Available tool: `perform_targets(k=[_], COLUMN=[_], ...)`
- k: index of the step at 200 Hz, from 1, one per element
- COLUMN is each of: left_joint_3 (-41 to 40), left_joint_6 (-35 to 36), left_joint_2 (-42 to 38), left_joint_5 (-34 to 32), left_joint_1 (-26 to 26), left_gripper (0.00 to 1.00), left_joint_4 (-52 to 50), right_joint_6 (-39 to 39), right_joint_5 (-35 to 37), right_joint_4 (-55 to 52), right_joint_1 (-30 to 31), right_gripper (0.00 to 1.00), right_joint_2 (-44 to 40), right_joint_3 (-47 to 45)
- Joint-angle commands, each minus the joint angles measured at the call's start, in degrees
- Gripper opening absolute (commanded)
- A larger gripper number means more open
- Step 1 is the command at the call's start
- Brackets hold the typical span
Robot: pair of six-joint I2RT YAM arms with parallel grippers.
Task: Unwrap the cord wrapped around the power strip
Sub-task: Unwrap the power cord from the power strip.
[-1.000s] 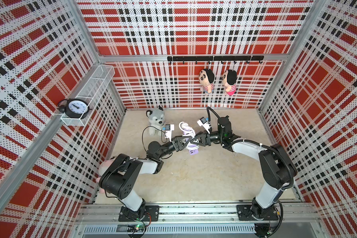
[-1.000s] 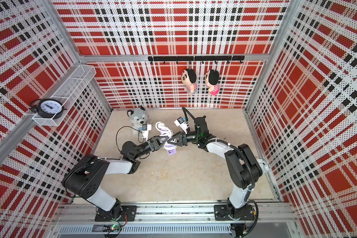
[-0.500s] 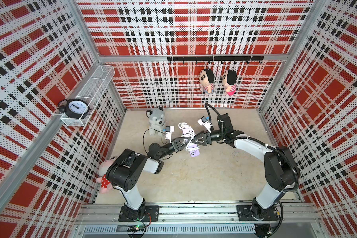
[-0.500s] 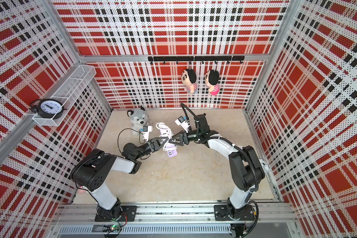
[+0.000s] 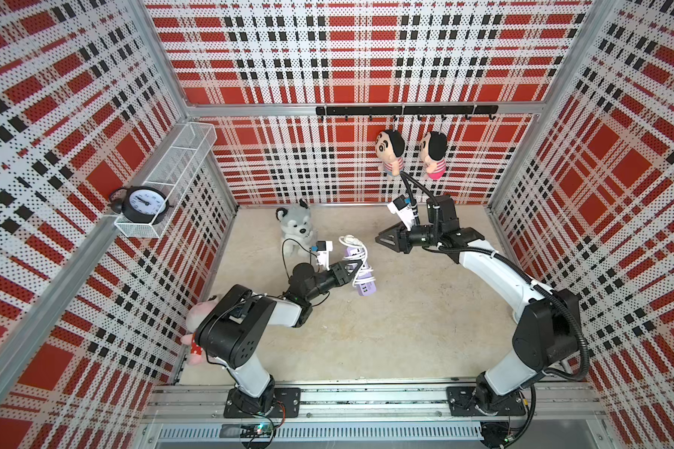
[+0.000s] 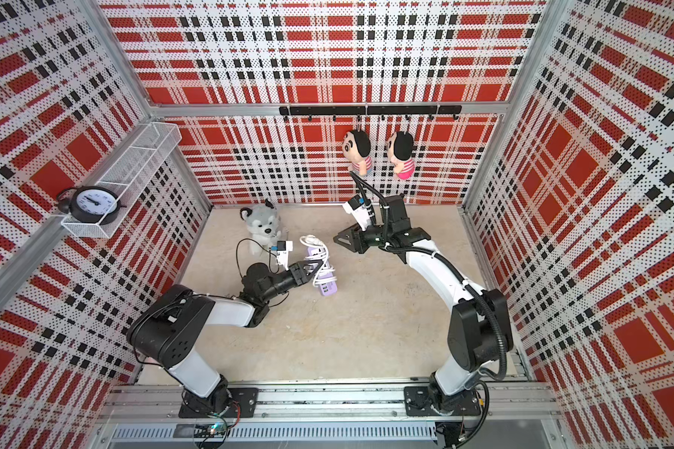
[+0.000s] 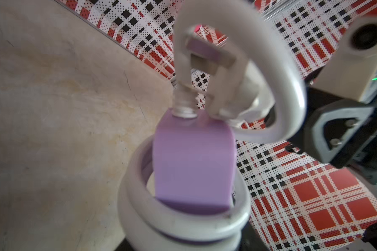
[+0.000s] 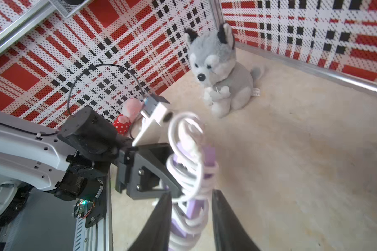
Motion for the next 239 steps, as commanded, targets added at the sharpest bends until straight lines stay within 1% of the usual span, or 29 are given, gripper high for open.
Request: perform_targets(k=[1, 11, 30, 38, 51, 66, 72, 84, 116, 121, 140, 174, 186, 199, 219, 239], left_joint_3=[3.03, 3.14, 3.73, 3.98, 4.11, 4.20, 4.24, 4.33, 4.64, 4.72, 4.81, 4.81, 4.90, 5.15, 5.47, 6.11], left_joint_6=[5.40, 6.15, 7.53, 8.03, 8.55, 9.01, 9.21, 9.57, 10.36, 10.45, 10.84, 12.15, 12.75, 13.34, 13.93, 14.27], left_joint_2=[-1.57, -1.51, -1.83, -1.97, -2.33, -2.78, -2.97, -3.15, -3.24, -3.32, -3.66, -4.79, -5.10, -5.31, -5.39, -5.30], left_joint_5=[-1.15, -0.86, -0.57, -0.46, -0.14, -0.30, -0.31, -0.44, -0.23, -0.22, -0.11, -0.05, -0.04, -0.05, -0.31, -0.31], left_joint_1=[-1.41, -2.00, -2.74, -2.92, -3.01, -2.97, -2.96, -3.06, -3.38, -3.33, -3.41, -3.49, -3.52, -3.49, -3.58, -3.58], left_gripper=[0.00, 0.00, 0.00, 0.00, 0.00, 0.00, 0.00, 0.00, 0.00, 0.00, 0.00, 0.00, 0.00, 0.00, 0.00, 0.00], left_joint_4=[-3.60, -4.24, -6.29, -6.81, -7.09, -7.52, -7.78, -8.21, -8.49, -8.50, -8.49, -8.96, -9.65, -10.38, -10.73, -10.95], right_joint_6=[-4.02, -4.42, -4.98, -5.01, -5.01, -5.51, -5.65, -5.91, -6.80, -6.81, -6.74, -6.73, -6.58, -6.22, -5.93, -6.19], right_joint_5=[0.01, 0.07, -0.95, -1.41, -1.71, -1.74, -1.52, -1.48, -1.97, -1.98, -2.78, -2.86, -3.60, -4.18, -5.29, -5.56], right_joint_4=[-3.46, -4.00, -6.45, -7.33, -8.57, -10.18, -10.38, -10.93, -12.63, -12.66, -12.80, -13.94, -13.95, -13.60, -13.31, -14.08], right_joint_1=[1.37, 1.51, 1.55, 1.73, 2.11, 2.40, 2.44, 2.56, 3.04, 3.17, 3.25, 3.27, 3.27, 3.23, 3.39, 3.65], right_gripper=[0.53, 0.60, 0.60, 0.56, 0.48, 0.33, 0.32, 0.33, 0.50, 0.51, 0.49, 0.36, 0.35, 0.39, 0.52, 0.57], right_joint_2=[3.24, 4.17, 6.96, 7.87, 9.01, 9.95, 10.06, 10.26, 11.35, 11.51, 12.23, 13.57, 13.81, 13.86, 14.11, 14.56], right_joint_3=[4.69, 6.09, 9.12, 10.16, 11.36, 12.09, 11.96, 11.71, 11.80, 11.68, 11.73, 12.36, 12.41, 12.31, 12.31, 12.38])
